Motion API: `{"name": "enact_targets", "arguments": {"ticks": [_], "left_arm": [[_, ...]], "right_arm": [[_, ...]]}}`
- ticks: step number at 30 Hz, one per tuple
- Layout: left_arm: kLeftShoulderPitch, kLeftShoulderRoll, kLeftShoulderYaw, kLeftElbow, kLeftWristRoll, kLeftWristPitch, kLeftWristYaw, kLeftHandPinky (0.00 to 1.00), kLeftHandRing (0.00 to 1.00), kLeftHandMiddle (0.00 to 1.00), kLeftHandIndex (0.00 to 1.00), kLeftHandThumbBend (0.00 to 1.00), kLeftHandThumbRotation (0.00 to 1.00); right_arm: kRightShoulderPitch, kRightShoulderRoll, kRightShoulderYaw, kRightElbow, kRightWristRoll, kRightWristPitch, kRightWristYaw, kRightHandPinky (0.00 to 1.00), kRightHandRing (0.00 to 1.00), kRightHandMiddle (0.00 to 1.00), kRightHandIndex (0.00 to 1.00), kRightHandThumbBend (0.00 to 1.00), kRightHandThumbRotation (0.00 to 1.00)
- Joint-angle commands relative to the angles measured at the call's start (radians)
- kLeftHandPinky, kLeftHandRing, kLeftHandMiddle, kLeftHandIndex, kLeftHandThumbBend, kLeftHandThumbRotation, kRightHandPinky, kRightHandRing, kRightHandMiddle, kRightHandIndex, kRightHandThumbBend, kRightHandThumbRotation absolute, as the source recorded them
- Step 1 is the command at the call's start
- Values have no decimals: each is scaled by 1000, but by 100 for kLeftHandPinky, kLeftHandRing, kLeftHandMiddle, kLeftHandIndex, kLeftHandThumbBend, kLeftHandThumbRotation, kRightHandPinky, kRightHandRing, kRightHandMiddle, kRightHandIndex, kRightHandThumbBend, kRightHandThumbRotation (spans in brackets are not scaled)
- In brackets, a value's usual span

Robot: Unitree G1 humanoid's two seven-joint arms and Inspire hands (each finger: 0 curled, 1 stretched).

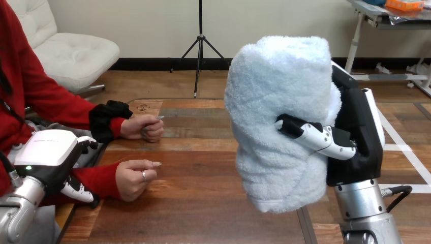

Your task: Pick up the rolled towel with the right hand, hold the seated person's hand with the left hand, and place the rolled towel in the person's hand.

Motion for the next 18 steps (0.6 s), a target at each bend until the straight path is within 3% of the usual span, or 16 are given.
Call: {"name": "enact_targets", "arguments": {"ticks": [1,18], "left_arm": [[-34,-26,-24,12,-13,-3,-5,63,68,72,76,100,20],[-26,-18,-46,-58,-10,10,-34,58,62,65,68,100,13]], "right_arm": [[-22,10,6,-67,17,-4,1,29,36,44,44,77,0],[-21,13,11,-82,19,8,-8,28,36,43,44,78,0]]}}
